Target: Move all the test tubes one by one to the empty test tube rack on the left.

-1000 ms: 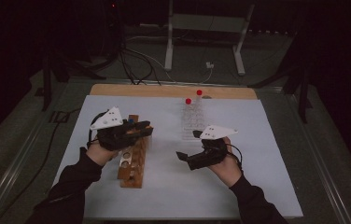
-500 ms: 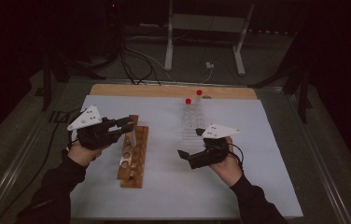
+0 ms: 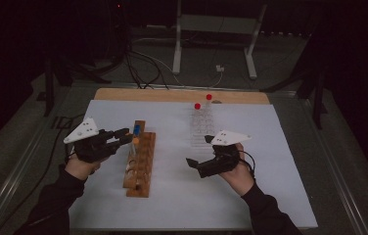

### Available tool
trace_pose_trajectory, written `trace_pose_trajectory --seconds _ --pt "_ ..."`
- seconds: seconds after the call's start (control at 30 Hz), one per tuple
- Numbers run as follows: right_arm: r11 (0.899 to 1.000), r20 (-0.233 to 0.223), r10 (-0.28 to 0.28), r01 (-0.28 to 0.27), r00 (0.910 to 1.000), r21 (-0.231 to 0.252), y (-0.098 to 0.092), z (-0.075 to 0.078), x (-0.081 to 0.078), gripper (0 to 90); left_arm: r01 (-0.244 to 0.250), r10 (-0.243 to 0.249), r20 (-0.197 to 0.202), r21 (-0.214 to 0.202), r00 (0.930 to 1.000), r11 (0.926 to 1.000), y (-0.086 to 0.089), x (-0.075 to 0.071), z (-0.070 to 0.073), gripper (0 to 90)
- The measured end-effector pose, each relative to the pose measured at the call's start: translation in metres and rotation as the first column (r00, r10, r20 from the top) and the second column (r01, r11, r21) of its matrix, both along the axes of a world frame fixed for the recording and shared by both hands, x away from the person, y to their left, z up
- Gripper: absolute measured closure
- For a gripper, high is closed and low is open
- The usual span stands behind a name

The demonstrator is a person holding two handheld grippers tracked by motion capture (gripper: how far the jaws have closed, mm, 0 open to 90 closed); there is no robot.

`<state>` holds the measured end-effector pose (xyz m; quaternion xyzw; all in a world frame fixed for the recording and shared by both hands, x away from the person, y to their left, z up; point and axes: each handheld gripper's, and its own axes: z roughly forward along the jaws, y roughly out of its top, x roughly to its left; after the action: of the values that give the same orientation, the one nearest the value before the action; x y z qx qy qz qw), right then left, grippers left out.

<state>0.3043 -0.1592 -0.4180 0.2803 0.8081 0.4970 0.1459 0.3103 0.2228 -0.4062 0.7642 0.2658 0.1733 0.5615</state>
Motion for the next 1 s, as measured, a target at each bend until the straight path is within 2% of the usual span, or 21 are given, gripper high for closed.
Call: trace_pose_trajectory --seconds 0.4,0.6,0.9,1.0 --pt "1.0 -0.004 0.003 -0.003 1.0 0.005 -0.001 0.0 0.0 0.0 -0.009 0.011 -0.044 0.043 0.999 0.999 -0.004 0.0 -0.03 72.0" --pt "1.0 -0.004 0.007 -0.007 1.0 0.004 -0.001 0.001 0.0 0.0 -0.008 0.012 -0.062 0.065 0.998 0.9979 -0.005 0.001 -0.04 72.0" --pt "1.0 -0.006 0.01 -0.01 0.9999 0.005 -0.002 0.001 0.0 0.0 0.002 0.004 -0.065 0.093 0.9979 0.9957 -0.006 0.001 -0.043 71.9" --pt "1.0 -0.008 0.011 -0.011 0.9999 0.003 -0.001 0.001 0.0 0.0 0.005 0.001 -0.077 0.088 0.997 0.9961 -0.005 0.002 -0.043 71.7"
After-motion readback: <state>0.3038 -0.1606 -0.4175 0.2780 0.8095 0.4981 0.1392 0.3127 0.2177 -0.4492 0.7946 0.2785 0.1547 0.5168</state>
